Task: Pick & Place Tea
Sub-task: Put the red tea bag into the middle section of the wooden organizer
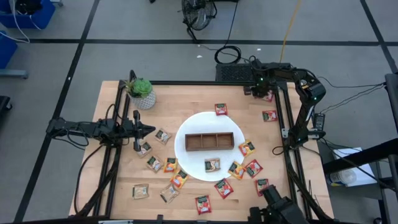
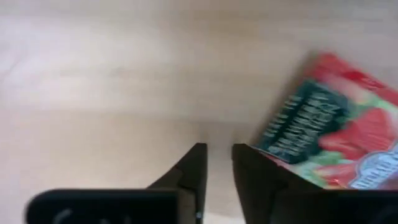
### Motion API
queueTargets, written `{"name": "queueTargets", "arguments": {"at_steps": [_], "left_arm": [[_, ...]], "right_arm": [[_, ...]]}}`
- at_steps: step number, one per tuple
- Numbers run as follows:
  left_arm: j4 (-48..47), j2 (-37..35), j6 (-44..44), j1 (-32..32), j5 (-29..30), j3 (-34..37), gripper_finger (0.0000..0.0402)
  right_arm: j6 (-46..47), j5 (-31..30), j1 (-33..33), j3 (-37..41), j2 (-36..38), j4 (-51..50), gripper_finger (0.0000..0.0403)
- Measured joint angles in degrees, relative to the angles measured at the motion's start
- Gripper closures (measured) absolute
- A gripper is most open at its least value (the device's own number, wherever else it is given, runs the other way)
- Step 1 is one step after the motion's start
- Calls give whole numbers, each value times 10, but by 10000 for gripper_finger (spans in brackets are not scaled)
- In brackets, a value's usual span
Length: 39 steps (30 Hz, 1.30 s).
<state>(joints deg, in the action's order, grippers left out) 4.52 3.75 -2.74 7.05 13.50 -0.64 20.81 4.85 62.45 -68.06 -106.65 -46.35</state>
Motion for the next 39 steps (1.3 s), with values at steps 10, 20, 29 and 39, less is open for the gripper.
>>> {"name": "queueTargets", "arguments": {"at_steps": [10, 20, 29, 39], "left_arm": [[0, 0, 0, 0, 0, 0, 380], [0, 0, 0, 0, 0, 0, 380], [0, 0, 0, 0, 0, 0, 380], [0, 0, 0, 0, 0, 0, 380]], "right_arm": [[2, -211, -40, -13, 120, -61, 402], [53, -256, -14, -2, 16, -60, 403], [62, -155, -18, -10, -31, -99, 403], [22, -5, -84, -7, 20, -56, 403]]}}
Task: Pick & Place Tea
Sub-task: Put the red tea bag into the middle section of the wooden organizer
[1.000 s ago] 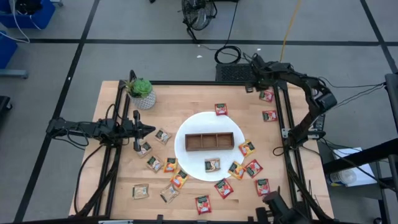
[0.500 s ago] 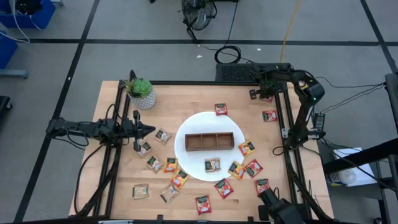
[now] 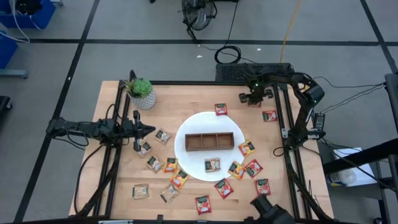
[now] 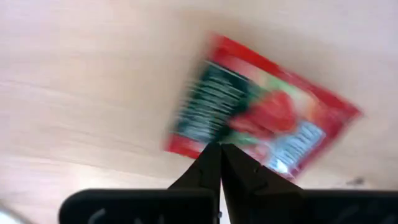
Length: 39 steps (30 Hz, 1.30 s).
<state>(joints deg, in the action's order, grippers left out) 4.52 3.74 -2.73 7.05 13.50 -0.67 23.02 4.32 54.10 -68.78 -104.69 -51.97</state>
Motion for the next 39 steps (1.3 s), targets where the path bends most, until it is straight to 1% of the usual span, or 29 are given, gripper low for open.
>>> {"name": "queueTargets", "arguments": {"at_steps": [4, 8, 10, 13, 15, 18, 20, 22, 25, 26, 29, 33, 39], "left_arm": [[0, 0, 0, 0, 0, 0, 380], [0, 0, 0, 0, 0, 0, 380], [0, 0, 0, 0, 0, 0, 380], [0, 0, 0, 0, 0, 0, 380], [0, 0, 0, 0, 0, 0, 380], [0, 0, 0, 0, 0, 0, 380], [0, 0, 0, 0, 0, 0, 380], [0, 0, 0, 0, 0, 0, 380], [0, 0, 0, 0, 0, 0, 380], [0, 0, 0, 0, 0, 0, 380], [0, 0, 0, 0, 0, 0, 380], [0, 0, 0, 0, 0, 0, 380], [0, 0, 0, 0, 0, 0, 380]], "right_arm": [[-30, -2, -46, 0, 43, 38, 403], [-151, 3, -108, 0, 100, 100, 403], [-222, -13, -138, 8, 123, 134, 403], [-294, -101, -177, 15, 146, 178, 395], [-315, -161, -193, 11, 148, 158, 375], [-324, -242, -200, 12, 136, 90, 319], [-304, -261, -181, 12, 119, 50, 272], [-268, -240, -154, 12, 97, 16, 226], [-241, -159, -108, 13, 62, 6, 163], [-240, -142, -96, 13, 50, 14, 145], [-259, -120, -71, 12, 19, 31, 101], [-285, -138, -54, 11, -8, 28, 74], [-297, -144, -35, 9, -18, 6, 69]]}}
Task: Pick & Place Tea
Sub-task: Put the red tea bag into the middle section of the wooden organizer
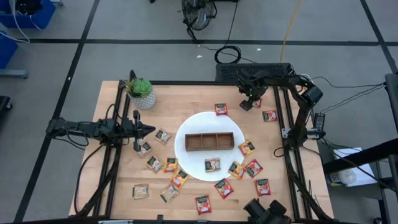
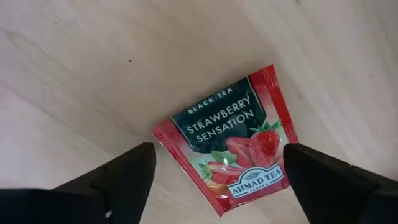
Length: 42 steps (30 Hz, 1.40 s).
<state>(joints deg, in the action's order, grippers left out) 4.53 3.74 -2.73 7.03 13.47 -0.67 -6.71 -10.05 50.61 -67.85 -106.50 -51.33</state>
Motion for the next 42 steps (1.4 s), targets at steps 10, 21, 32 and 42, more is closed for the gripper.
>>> {"name": "queueTargets", "arguments": {"at_steps": [10, 21, 32, 42], "left_arm": [[0, 0, 0, 0, 0, 0, 380], [0, 0, 0, 0, 0, 0, 380], [0, 0, 0, 0, 0, 0, 380], [0, 0, 0, 0, 0, 0, 380]], "right_arm": [[6, 74, 35, 18, -1, -6, 114], [46, 71, 17, 21, -2, -60, 275], [89, 67, -103, 22, 122, -48, 384], [221, 73, -327, 52, 291, 108, 390]]}}
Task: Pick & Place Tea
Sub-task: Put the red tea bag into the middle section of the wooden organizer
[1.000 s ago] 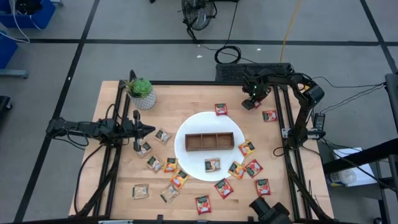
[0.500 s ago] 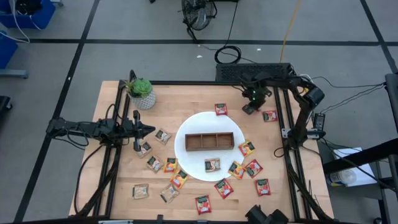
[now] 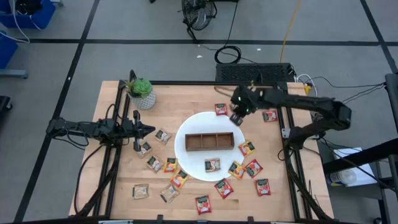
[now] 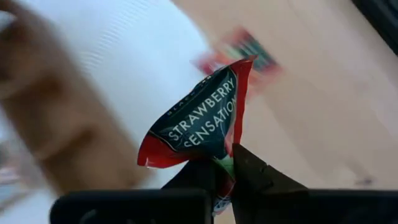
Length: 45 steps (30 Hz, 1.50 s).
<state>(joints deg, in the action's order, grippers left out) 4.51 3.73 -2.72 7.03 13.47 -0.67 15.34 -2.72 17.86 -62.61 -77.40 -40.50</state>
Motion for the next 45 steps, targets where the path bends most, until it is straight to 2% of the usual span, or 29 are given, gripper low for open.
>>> {"name": "queueTargets", "arguments": {"at_steps": [6, 11, 26, 34, 39, 45], "left_arm": [[0, 0, 0, 0, 0, 0, 380], [0, 0, 0, 0, 0, 0, 380], [2, 0, 1, 0, 0, 0, 380], [62, 0, 3, 0, 0, 0, 380], [87, 0, 50, 0, 0, 0, 380], [91, 0, 28, 0, 23, 0, 380]], "right_arm": [[20, 0, -114, 62, 22, 155, 390], [7, 0, -166, 123, 21, 281, 390], [-52, 10, -184, 258, 22, 649, 390], [-85, 30, -184, 263, 22, 693, 390], [-100, 30, -184, 263, 22, 695, 389], [-116, 30, -184, 263, 22, 694, 389]]}}
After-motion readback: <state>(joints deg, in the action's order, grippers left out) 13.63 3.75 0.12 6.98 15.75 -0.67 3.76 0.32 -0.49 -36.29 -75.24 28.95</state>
